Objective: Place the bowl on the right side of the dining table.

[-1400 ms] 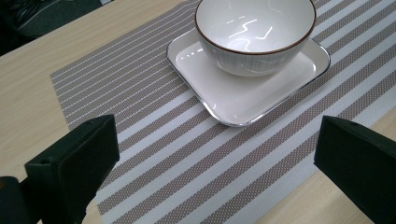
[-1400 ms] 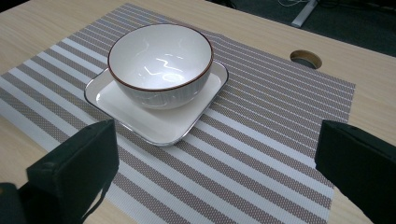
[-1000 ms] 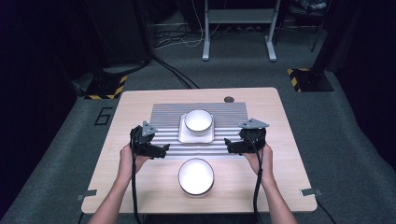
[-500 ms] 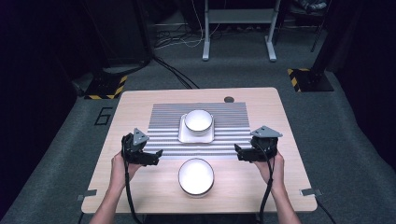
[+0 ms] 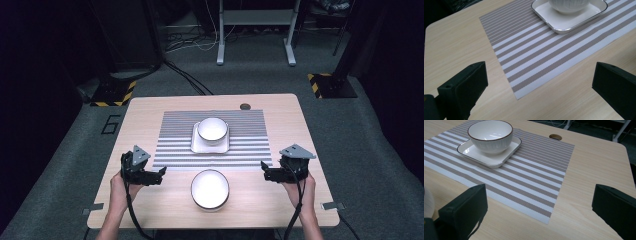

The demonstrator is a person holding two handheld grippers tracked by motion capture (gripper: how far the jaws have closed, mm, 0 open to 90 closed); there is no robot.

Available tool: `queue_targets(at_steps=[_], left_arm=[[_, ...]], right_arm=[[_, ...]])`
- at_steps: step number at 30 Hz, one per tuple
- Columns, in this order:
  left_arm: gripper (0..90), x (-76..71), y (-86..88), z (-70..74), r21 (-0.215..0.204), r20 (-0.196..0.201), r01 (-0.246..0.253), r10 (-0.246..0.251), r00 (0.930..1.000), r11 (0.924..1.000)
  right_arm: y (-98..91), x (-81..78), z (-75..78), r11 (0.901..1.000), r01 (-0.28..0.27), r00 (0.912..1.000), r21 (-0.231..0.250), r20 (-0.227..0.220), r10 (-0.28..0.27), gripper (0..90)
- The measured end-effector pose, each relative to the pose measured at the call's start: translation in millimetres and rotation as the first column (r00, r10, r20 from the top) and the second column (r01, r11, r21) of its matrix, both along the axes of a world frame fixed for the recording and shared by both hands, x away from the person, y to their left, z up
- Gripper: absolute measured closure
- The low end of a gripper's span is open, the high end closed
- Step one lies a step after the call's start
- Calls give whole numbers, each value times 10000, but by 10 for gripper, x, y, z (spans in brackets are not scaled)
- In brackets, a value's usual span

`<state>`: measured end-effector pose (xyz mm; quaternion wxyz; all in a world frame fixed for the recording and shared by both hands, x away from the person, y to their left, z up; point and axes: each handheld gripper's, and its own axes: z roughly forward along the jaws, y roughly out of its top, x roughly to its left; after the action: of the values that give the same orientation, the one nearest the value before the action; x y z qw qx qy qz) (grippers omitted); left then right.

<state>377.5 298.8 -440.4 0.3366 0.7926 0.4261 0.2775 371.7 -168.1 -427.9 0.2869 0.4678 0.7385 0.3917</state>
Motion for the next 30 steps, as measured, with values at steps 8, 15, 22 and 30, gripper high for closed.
queue_targets(at_steps=[8,15,22,30], left_arm=[[1,-129,166,-118,-185,-71,-489,488,9988,9986],[1,-220,292,-203,-350,-156,-878,873,9961,9955],[1,-274,368,-282,-468,-270,-1126,1114,9934,9925],[1,-324,480,-440,-578,-520,-1576,1547,9866,9858]], right_arm=[[-161,-126,-79,9989,473,9989,65,-70,-472,0],[-251,-194,-144,9967,800,9967,131,-120,-798,0],[-326,-238,-257,9941,1078,9936,139,-340,-1073,0],[-419,-262,-377,9902,1379,9888,224,-615,-1363,0]])
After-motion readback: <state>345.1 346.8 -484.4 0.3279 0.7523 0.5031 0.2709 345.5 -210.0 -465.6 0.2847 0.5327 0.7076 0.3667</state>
